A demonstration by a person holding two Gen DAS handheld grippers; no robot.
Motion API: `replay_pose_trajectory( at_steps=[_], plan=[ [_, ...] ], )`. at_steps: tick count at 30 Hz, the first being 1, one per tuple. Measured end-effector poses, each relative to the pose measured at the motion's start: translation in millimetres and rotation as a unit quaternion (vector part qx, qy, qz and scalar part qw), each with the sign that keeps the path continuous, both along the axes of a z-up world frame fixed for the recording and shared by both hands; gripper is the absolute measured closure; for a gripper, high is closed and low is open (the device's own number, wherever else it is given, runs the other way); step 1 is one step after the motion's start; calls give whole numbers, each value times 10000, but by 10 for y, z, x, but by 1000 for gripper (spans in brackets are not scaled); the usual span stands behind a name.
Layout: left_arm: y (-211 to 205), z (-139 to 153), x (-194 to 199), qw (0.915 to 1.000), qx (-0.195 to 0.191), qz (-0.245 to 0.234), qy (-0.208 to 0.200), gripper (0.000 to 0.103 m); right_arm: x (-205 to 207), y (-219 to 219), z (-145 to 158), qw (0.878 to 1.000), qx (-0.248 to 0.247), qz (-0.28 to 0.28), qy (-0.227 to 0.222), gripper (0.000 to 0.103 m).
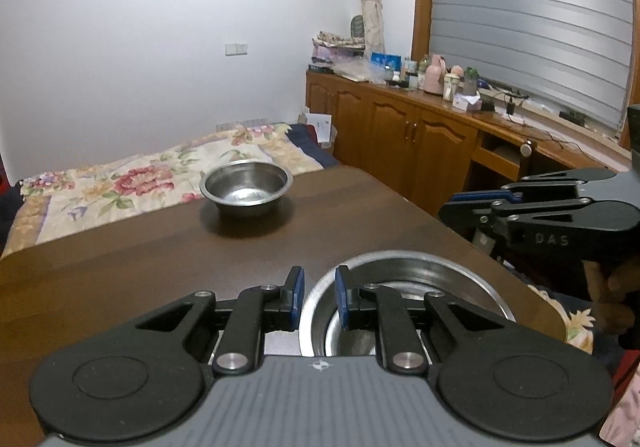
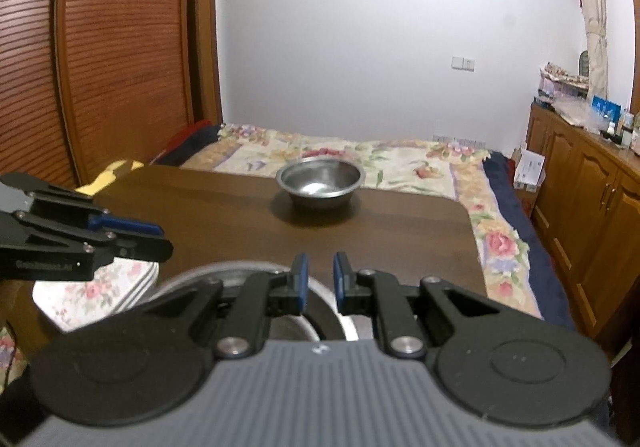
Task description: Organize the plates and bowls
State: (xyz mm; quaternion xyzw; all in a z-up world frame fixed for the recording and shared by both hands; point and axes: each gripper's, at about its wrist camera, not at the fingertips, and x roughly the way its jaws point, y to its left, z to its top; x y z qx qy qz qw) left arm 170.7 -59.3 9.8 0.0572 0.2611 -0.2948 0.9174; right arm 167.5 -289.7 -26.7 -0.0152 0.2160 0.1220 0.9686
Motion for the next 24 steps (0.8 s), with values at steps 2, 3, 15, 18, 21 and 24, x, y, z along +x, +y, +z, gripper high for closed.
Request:
replay_pose_trajectory(
  at_steps=[2, 3, 15, 18, 21, 24],
  plan=[
    [30, 44, 24, 10000, -28, 31, -49, 85, 1, -13, 67, 10000, 16, -21, -73, 88],
    [40, 64, 32, 10000, -35, 47, -74, 85, 1, -21, 94, 9999, 17, -28, -111, 88],
    [110, 295, 224, 9994, -44, 192, -297, 75, 55, -82, 379, 9988, 6, -120, -474, 88],
    [113, 334, 267, 9991, -25, 231, -353, 72, 96, -104, 419, 9986, 53, -151, -512, 88],
    [118, 374, 308, 9989, -41, 251, -398, 61, 139, -122, 448, 9983, 100, -184, -537, 88],
    [128, 402, 361, 9990, -66, 231, -386, 54, 182, -145, 469, 9982, 161, -200, -540, 88]
  ],
)
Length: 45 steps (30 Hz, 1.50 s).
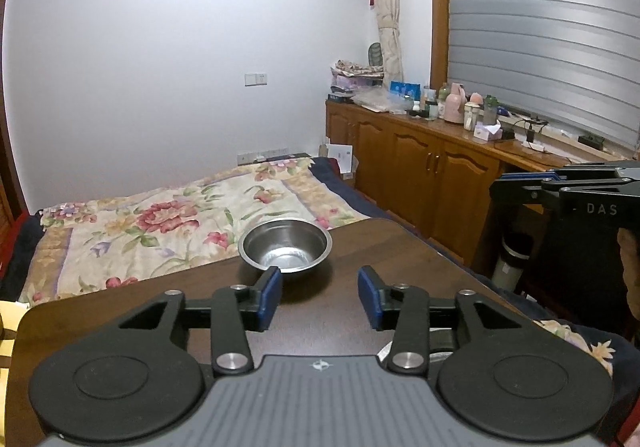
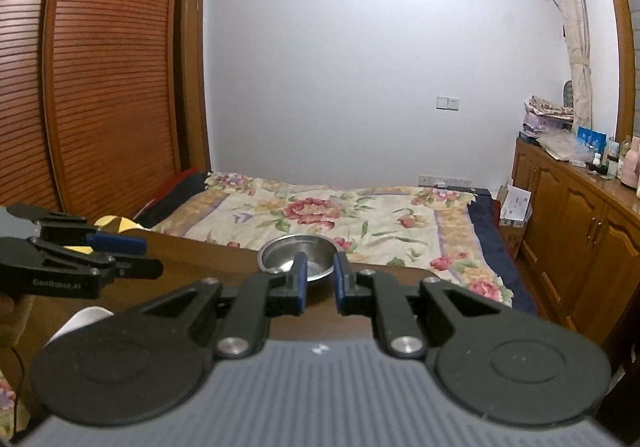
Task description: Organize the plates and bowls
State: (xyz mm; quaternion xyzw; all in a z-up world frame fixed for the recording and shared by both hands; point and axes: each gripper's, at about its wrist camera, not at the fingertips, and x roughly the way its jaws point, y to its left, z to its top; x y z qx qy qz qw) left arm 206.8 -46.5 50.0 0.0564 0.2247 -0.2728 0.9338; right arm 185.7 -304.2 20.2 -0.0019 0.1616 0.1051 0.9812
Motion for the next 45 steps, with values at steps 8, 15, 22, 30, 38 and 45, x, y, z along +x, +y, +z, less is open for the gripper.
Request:
replay_pose_trajectory(
  at_steps=[8, 15, 22, 30, 38, 45],
  plan=[
    [-34, 51, 274, 9999, 62, -51, -101, 34, 238, -27, 10, 10000, -28, -18, 68, 88],
    [-31, -76, 739, 9998, 176, 90, 72, 34, 626, -25, -59, 9998, -140, -76, 124, 71],
    [-30, -258, 1135, 9989, 19, 184, 442, 34, 1074, -38, -219, 9994, -123, -14, 318, 71],
    [-102, -504, 1524, 9963, 73, 270, 813, 40, 1588, -47, -506, 9963, 14, 134, 846, 71],
    [-110, -711, 1868, 9923, -42, 354, 1189, 50, 1962, 40, -674, 9923, 81, 246, 1212, 71],
    [-148, -794, 2001, 9898, -154, 342, 1373, 52, 2181, 80, -799, 9874, 214, 354, 1526, 71]
  ],
)
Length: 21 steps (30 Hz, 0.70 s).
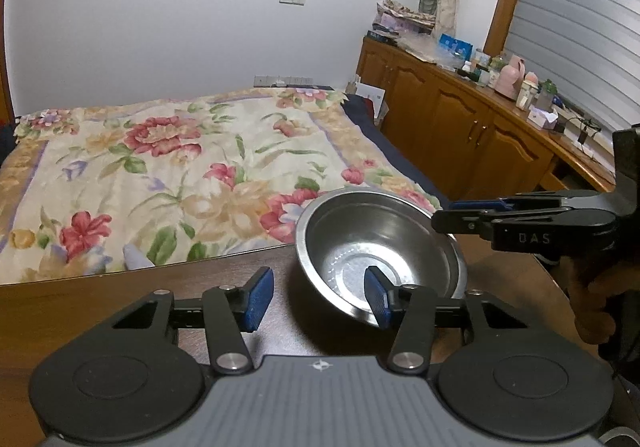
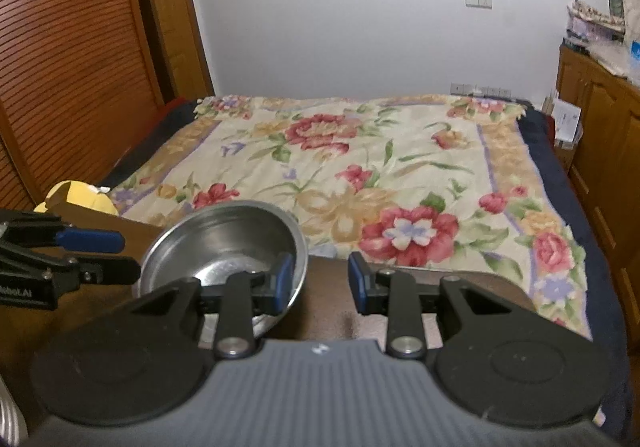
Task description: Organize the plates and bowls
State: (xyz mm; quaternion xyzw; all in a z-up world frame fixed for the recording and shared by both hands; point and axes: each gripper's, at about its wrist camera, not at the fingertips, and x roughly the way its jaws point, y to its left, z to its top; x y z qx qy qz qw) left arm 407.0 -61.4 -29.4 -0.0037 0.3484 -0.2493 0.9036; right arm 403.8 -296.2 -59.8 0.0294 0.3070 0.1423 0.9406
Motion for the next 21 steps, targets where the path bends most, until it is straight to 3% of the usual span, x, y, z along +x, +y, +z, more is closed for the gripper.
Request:
replay_pose_trajectory(
  at_steps=[15, 21],
  plan=[
    [-49, -111, 31, 9998, 75, -80, 162, 59, 13, 60, -94, 9979, 448, 268, 371, 71],
    [-61, -140, 31, 9996, 4, -99, 280, 74, 18, 67, -115, 9968, 568, 350, 445, 78]
  ],
)
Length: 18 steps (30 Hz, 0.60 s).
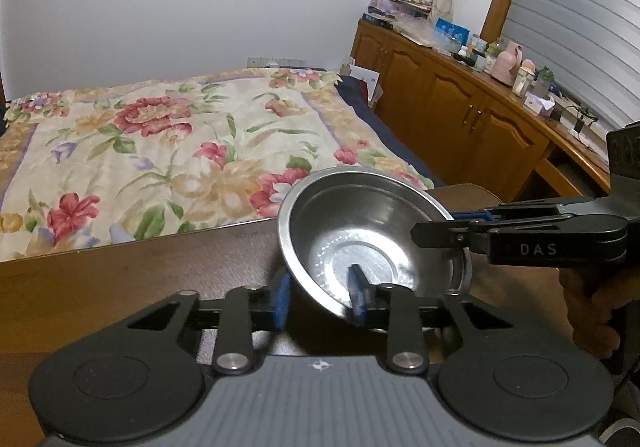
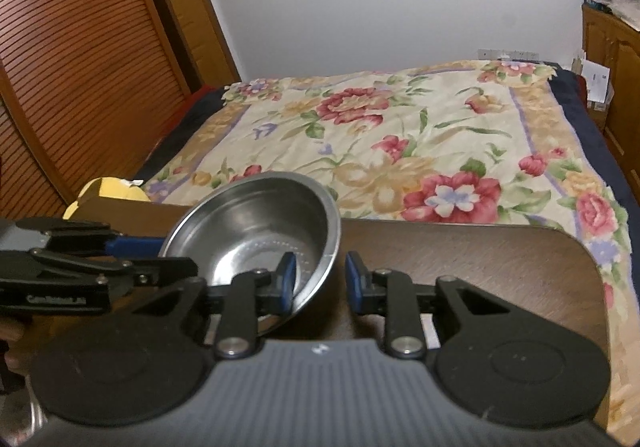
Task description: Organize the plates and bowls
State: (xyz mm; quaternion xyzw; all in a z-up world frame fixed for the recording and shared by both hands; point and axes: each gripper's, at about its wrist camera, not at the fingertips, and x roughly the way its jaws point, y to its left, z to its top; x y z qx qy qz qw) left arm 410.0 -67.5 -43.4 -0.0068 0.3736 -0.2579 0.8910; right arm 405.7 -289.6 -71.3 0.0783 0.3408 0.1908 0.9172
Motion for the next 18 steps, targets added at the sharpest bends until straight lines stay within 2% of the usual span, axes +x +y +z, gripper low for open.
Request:
replay_pose_trajectory(
  at_steps=[1, 7, 12, 18],
  plan=[
    [-2, 0, -9, 10000, 18, 9, -6, 76, 0, 3, -2, 10000, 47, 21, 24, 82],
    [6, 86, -101, 10000, 59, -15, -63, 85, -34, -10, 10, 9999, 88, -11, 113, 88],
    [-13, 191, -248, 9997, 43, -110, -192, 86, -113, -84, 73, 9997, 198, -107, 117, 92],
    [-18, 353, -408, 9992, -36, -162, -360, 86, -294, -106, 269, 9997, 130, -186, -89, 92]
  ],
)
